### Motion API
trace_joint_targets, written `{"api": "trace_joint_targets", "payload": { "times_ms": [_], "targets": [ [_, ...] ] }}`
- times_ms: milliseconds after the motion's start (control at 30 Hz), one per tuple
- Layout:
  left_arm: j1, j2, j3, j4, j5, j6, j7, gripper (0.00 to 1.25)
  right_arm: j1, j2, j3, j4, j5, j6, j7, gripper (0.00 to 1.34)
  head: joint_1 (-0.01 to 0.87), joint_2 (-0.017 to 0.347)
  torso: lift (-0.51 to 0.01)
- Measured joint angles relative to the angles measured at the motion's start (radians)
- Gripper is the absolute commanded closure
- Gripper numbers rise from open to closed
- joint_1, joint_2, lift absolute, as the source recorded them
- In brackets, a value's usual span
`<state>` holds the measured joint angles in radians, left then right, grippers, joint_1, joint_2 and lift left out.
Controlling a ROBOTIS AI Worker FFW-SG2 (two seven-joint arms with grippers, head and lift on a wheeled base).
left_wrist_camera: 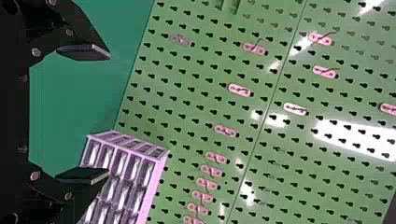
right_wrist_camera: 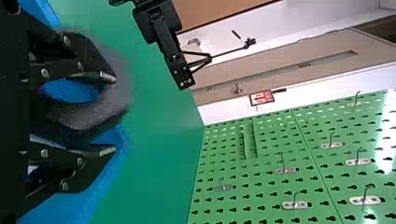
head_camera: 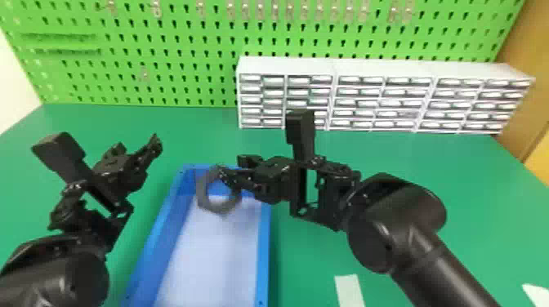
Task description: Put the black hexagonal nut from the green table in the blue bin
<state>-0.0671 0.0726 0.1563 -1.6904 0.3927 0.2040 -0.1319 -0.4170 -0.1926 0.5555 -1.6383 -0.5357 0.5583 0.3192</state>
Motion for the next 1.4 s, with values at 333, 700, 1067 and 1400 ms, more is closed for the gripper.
{"api": "trace_joint_targets", "payload": {
  "times_ms": [333, 700, 1067, 1400],
  "targets": [
    [0.000, 0.000, 0.000, 0.000, 0.000, 0.000, 0.000, 0.37, -0.001, 0.000, 0.013, 0.000, 0.021, 0.000, 0.000, 0.53, 0.666, 0.032, -0.100],
    [0.000, 0.001, 0.001, 0.000, 0.000, 0.000, 0.000, 0.38, -0.001, -0.001, 0.012, -0.001, 0.030, -0.005, 0.000, 0.53, 0.666, 0.032, -0.100],
    [0.001, 0.001, 0.003, 0.000, 0.000, 0.000, 0.000, 0.38, 0.048, 0.004, -0.105, -0.027, 0.126, -0.009, 0.001, 0.53, 0.666, 0.032, -0.100],
    [0.003, 0.001, 0.006, -0.001, 0.001, 0.000, 0.000, 0.38, 0.119, 0.011, -0.238, -0.091, 0.264, 0.009, 0.001, 0.53, 0.666, 0.032, -0.100]
  ]
}}
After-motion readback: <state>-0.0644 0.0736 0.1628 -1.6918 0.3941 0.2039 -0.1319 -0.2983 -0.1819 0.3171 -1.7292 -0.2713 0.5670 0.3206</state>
